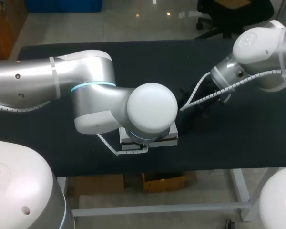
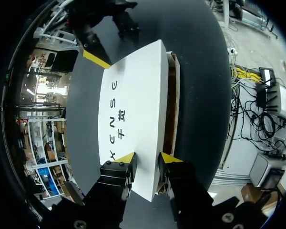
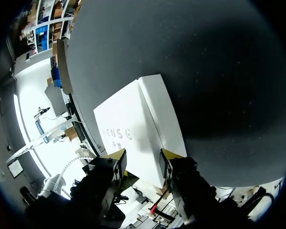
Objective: Assemble the packaging by folding the flat box into shape, placing the metal phone stand inside, and closing the box properly
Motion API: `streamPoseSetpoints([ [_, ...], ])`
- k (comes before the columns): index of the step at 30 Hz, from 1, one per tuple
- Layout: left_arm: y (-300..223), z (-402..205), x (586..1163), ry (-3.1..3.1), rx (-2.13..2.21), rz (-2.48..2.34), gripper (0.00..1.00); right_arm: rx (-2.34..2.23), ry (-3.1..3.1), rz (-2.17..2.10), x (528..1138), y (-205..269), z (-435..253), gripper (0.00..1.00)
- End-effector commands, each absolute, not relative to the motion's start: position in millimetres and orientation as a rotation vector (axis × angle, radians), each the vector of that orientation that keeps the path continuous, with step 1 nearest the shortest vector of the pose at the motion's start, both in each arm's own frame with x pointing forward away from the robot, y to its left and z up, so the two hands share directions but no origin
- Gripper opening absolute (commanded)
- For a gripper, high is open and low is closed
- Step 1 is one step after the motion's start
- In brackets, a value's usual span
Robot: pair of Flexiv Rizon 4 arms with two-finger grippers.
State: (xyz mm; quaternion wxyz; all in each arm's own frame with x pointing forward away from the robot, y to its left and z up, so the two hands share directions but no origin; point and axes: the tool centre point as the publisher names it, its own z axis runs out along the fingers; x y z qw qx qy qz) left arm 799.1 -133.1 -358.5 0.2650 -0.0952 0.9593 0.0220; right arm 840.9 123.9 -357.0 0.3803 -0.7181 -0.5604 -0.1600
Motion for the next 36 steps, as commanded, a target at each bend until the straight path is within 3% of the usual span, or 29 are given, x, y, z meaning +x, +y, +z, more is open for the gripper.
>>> streamPoseSetpoints([
  [1,-136,-360,798,2.585,-0.262,0.068,0.31,-1.84,-1.434,-0.429,836,119,-350,0.42],
  [4,-136,-360,798,2.585,-0.261,0.067,0.31,-1.85,-1.435,-0.449,833,114,-346,0.41],
  [8,-136,-360,798,2.585,-0.258,0.067,0.31,-1.859,-1.433,-0.466,828,109,-342,0.29],
  [10,-136,-359,798,2.585,-0.256,0.066,0.31,-1.862,-1.436,-0.471,826,108,-340,0.16],
  [11,-136,-359,798,2.584,-0.255,0.067,0.31,-1.862,-1.438,-0.475,825,108,-339,0.01],
  [36,-137,-360,799,2.586,-0.252,0.071,0.32,-1.796,-1.498,-0.494,803,126,-339,0.0],
])
